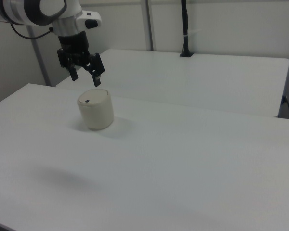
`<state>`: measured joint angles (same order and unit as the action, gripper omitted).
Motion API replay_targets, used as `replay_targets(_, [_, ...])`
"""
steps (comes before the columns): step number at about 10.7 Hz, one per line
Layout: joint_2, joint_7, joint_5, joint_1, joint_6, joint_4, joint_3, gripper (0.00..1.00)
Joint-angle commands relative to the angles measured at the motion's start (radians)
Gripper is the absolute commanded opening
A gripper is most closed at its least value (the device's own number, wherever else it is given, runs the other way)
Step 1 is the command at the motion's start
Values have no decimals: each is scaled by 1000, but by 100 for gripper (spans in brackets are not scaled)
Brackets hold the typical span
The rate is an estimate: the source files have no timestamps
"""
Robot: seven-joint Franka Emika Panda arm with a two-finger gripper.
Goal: Open the trash bin
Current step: 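Move the gripper down toward the cream trash bin's lid tab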
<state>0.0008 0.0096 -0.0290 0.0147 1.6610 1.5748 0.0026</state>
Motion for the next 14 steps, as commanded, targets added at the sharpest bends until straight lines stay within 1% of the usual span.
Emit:
replay_targets(1, [27, -68, 11, -33, -12, -4, 2, 100])
replay_targets(2, [45, -77, 11, -39, 5, -9, 2, 100])
replay_targets(3, [57, -74, 12, -67, 46, -9, 2, 100])
replay_targets(4, [70, -63, 12, -87, 78, -9, 2, 96])
replay_targets(5, [94, -60, 12, -103, 118, -9, 2, 86])
replay_targets(6, [108, -57, 12, -119, 172, -9, 4, 71])
replay_targets(7, [134, -7, 12, -140, 224, -9, 5, 51])
replay_targets(8, [157, 74, 18, -160, 277, -7, 5, 30])
replay_targets(9, [182, 157, 37, -180, 327, -7, 7, 14])
replay_targets(10, [209, 234, 46, -192, 392, -7, 8, 2])
replay_targets(11, [235, 297, 46, -203, 461, -6, 8, 0])
replay_targets(12, [258, 343, 46, -206, 506, -4, 8, 0])
replay_targets(14, [292, 421, 46, -211, 594, 2, 37, 0])
